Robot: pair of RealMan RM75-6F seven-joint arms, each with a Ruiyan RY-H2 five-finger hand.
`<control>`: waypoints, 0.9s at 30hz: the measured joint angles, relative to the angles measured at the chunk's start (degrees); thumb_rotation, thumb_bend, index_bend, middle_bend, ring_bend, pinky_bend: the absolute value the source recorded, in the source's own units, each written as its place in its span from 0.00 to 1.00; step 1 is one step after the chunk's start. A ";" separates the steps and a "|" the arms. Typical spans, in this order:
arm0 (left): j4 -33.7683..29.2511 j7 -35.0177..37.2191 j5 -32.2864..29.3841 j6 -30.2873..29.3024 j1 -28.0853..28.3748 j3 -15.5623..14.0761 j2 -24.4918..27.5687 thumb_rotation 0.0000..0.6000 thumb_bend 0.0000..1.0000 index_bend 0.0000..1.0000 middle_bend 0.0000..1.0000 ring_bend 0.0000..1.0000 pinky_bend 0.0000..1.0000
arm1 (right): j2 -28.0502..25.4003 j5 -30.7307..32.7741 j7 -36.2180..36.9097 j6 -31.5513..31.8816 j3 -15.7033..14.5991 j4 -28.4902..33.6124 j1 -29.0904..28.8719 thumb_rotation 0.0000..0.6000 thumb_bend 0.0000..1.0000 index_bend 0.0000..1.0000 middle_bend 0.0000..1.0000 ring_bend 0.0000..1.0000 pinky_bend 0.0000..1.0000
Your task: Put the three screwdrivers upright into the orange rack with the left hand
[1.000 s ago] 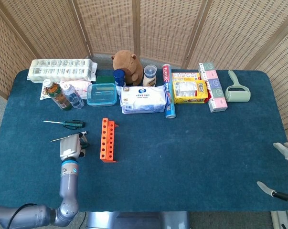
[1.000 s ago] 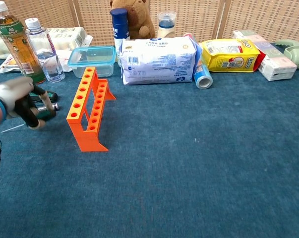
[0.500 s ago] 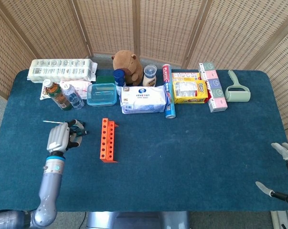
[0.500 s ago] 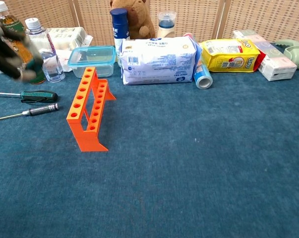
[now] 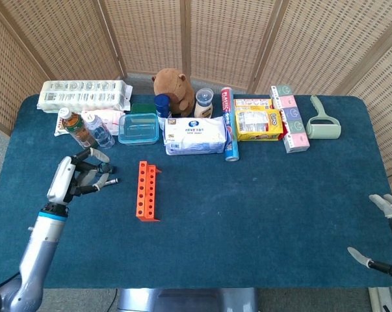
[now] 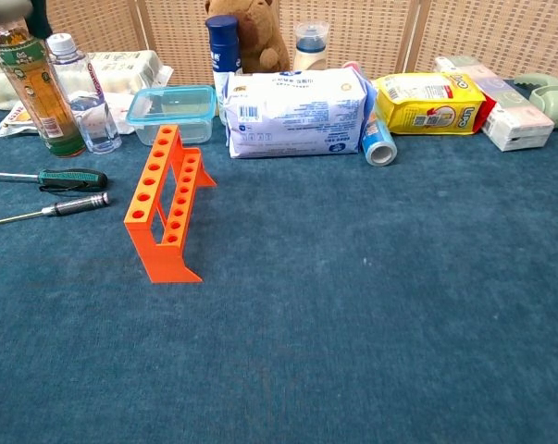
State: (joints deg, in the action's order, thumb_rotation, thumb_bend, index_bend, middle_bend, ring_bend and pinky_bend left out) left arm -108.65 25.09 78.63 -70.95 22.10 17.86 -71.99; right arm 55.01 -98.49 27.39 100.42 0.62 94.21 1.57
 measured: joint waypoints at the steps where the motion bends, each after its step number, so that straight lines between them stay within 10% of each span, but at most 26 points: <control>1: 0.52 3.80 2.58 -0.06 -0.30 -0.69 0.65 1.00 0.43 0.55 0.98 0.98 0.95 | 0.04 0.02 -0.08 -0.17 -0.02 0.02 -0.05 1.00 0.03 0.07 0.15 0.09 0.02; 14: 4.16 52.37 26.12 -2.70 -0.19 -13.89 9.99 1.00 0.44 0.55 0.98 0.98 0.95 | 0.04 0.03 -0.20 -0.14 -0.08 0.05 0.00 1.00 0.03 0.07 0.15 0.09 0.02; 27: 2.83 52.60 23.15 4.54 6.44 -17.48 13.61 1.00 0.44 0.55 0.98 0.98 0.95 | 0.09 0.02 -0.36 -0.30 -0.17 0.00 -0.01 1.00 0.03 0.07 0.15 0.09 0.02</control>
State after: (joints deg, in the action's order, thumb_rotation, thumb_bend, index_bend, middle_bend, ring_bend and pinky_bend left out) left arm -105.83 77.69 101.78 -66.41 28.54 0.38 -58.39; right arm 55.10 -98.47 27.03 100.11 0.45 94.21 1.56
